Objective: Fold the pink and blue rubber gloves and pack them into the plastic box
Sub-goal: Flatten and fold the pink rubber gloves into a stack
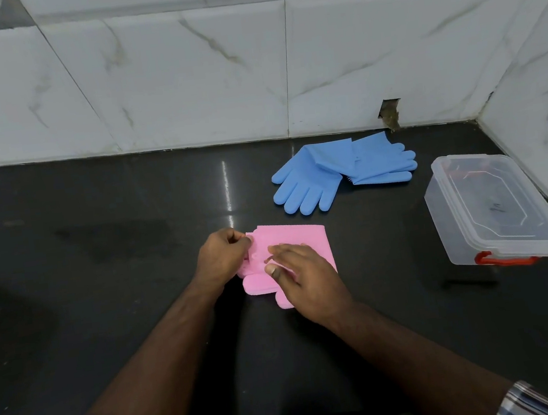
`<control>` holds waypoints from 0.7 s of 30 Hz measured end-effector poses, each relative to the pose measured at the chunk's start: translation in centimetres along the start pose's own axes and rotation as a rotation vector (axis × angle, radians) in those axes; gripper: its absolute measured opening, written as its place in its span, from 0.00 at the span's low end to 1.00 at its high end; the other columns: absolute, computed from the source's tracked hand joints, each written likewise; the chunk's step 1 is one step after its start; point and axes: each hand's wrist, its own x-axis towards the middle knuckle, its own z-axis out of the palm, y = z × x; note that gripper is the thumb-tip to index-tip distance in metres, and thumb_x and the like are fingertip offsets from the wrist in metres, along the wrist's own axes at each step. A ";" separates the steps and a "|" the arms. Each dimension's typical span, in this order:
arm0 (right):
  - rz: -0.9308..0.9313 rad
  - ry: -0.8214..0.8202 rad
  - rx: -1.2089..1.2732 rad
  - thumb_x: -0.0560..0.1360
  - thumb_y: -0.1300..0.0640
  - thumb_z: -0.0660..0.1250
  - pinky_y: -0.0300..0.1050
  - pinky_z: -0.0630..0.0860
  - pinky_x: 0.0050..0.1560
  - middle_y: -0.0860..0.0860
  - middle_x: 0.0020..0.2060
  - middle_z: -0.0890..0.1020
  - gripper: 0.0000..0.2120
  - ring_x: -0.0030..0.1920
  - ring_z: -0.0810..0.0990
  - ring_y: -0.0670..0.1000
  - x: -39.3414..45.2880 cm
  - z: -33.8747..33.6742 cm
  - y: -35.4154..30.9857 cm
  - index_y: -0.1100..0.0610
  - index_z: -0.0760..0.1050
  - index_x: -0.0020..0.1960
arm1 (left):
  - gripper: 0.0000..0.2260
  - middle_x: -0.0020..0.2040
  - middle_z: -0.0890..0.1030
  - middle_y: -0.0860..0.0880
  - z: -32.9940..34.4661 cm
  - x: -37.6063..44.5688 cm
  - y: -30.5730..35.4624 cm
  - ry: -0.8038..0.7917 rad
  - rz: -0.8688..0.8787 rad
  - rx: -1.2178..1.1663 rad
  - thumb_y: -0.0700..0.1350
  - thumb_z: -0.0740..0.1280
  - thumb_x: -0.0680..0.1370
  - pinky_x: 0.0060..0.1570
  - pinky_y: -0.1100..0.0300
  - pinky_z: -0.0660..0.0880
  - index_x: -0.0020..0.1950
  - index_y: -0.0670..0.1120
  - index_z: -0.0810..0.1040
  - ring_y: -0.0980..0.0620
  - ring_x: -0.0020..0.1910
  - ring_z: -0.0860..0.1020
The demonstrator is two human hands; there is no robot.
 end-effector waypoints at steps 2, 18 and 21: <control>-0.044 0.025 -0.021 0.81 0.50 0.61 0.48 0.61 0.74 0.49 0.64 0.80 0.17 0.67 0.74 0.48 -0.2 0.6 0.1 0.56 0.79 0.64 | 0.07 0.38 0.84 0.47 0.1 0.1 -0.1 0.004 -0.010 -0.011 0.44 0.70 0.78 0.43 0.54 0.79 0.43 0.43 0.83 0.50 0.37 0.81; -0.278 -0.226 -0.307 0.81 0.51 0.58 0.59 0.52 0.77 0.49 0.70 0.75 0.16 0.74 0.66 0.50 -0.2 1.7 1.1 0.52 0.77 0.65 | 0.10 0.36 0.84 0.45 0.7 0.3 -0.4 0.062 -0.038 0.007 0.46 0.69 0.79 0.40 0.56 0.80 0.40 0.43 0.82 0.50 0.31 0.81; -0.244 -0.326 -0.364 0.83 0.45 0.53 0.57 0.45 0.78 0.48 0.75 0.67 0.22 0.78 0.57 0.49 -0.1 1.5 0.8 0.51 0.69 0.73 | 0.18 0.36 0.83 0.47 0.9 0.4 -0.3 0.066 -0.039 0.001 0.56 0.67 0.80 0.37 0.58 0.76 0.40 0.42 0.80 0.49 0.34 0.80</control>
